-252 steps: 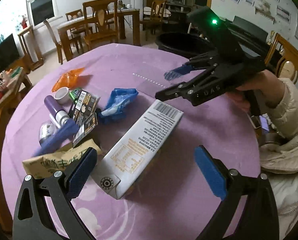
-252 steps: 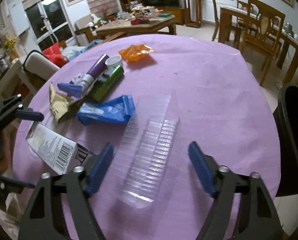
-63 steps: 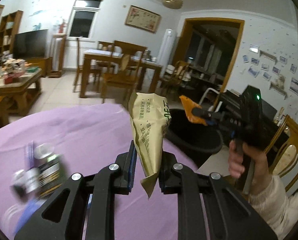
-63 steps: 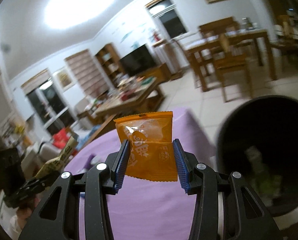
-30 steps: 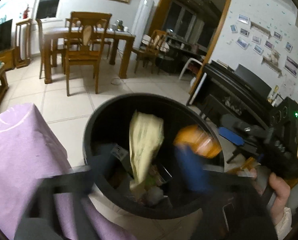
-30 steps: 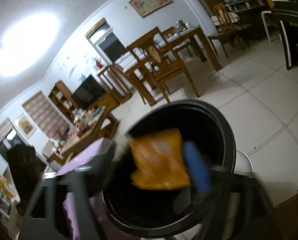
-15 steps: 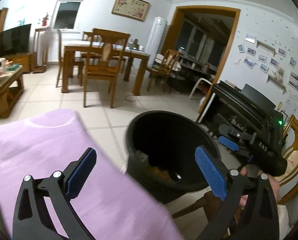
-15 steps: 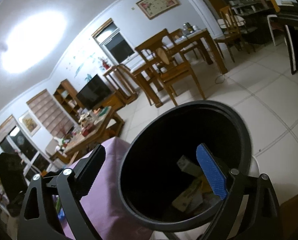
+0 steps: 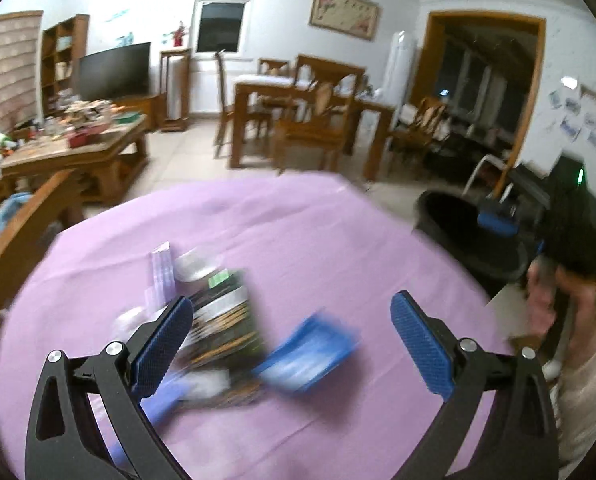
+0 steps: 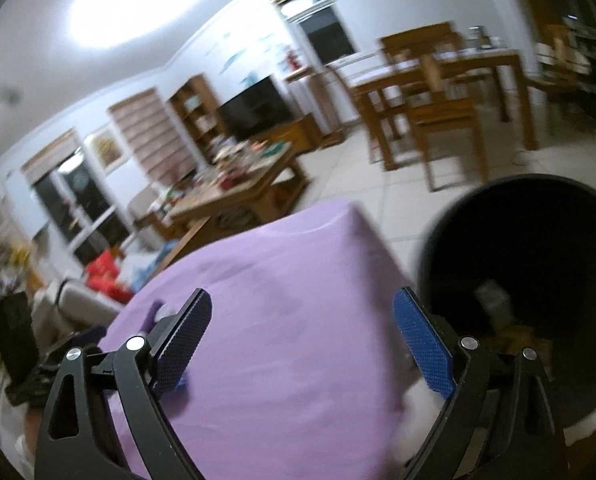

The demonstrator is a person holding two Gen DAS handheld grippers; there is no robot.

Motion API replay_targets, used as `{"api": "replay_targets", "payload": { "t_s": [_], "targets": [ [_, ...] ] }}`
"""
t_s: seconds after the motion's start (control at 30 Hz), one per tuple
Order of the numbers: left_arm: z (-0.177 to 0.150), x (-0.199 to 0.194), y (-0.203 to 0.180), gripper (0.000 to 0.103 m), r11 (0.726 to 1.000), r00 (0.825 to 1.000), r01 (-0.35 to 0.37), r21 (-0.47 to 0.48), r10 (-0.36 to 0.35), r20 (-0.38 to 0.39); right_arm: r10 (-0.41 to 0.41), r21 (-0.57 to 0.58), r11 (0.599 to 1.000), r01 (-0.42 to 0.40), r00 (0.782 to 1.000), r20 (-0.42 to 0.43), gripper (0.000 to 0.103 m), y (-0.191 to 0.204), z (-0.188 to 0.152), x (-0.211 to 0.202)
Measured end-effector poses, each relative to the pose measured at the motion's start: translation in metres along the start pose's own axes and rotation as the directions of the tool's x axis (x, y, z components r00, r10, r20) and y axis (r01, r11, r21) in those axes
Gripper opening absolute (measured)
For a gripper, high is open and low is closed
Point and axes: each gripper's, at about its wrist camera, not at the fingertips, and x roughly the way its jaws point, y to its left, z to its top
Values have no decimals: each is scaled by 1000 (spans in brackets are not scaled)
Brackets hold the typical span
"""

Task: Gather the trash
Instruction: 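Grasp the blue tube with the left tool while the right tool grasps the purple bottle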

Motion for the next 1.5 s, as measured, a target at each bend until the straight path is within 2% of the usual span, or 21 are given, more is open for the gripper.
{"api": "replay_targets", "payload": {
  "t_s": [0.1,0.17,0.27,0.33,0.47,0.63,0.77,0.83,0.93,0.97,1.03,1.07,1.13,1.2,1.27,1.33,1.4,1.5],
  "targets": [
    [-17,-7,25,98,997,995,-79,18,80,-59,57,-67,996,-62,996,-67,81,48,3,32],
    [-31,-11,45,97,988,983,-147,37,151,-105,95,-117,987,-109,988,-123,73,87,2,58],
    [-40,-10,56,95,987,975,-144,73,154,-160,133,-177,969,-170,970,-204,66,139,4,90],
    [-44,-7,59,81,985,968,-143,100,160,-192,137,-233,951,-202,954,-266,65,178,3,117],
    [-49,6,69,68,983,955,-138,119,164,-248,131,-297,920,-257,914,-383,61,231,-11,158],
    [-52,3,83,51,989,959,-108,100,130,-252,32,-363,900,-240,869,-494,56,278,-29,214],
    [-52,2,90,38,991,962,-109,81,125,-242,-72,-397,903,-165,852,-519,51,289,-35,244],
    [-51,1,97,24,992,964,-112,63,124,-237,-94,-416,897,-149,854,-511,47,292,-35,250],
    [-52,1,103,20,994,966,-103,46,111,-232,-132,-453,880,-141,845,-519,41,303,-38,258],
    [-51,2,102,20,993,966,-104,47,112,-232,-156,-473,870,-138,834,-530,40,306,-42,263],
    [-51,1,102,17,993,966,-104,49,112,-232,-180,-492,861,-129,827,-532,38,306,-44,270],
    [-52,1,103,17,994,967,-103,48,111,-231,-190,-494,859,-131,816,-546,38,302,-48,275],
    [-52,0,103,15,994,968,-100,41,106,-228,-204,-524,842,-130,822,-531,34,303,-50,279],
    [-52,-1,102,14,995,969,-94,29,98,-225,-196,-522,842,-138,824,-532,32,300,-49,281],
    [-51,-2,104,13,996,971,-91,18,92,-219,-176,-522,839,-150,834,-523,26,300,-48,277],
    [-52,-3,105,12,995,972,-94,12,95,-213,-127,-499,851,-166,856,-502,25,296,-41,266],
    [-51,-7,108,12,996,976,-85,3,84,-203,-43,-457,868,-196,886,-461,25,292,-28,244],
    [-50,-16,106,12,998,981,-66,-8,63,-184,68,-410,881,-237,920,-386,25,283,-11,205]
  ]
}}
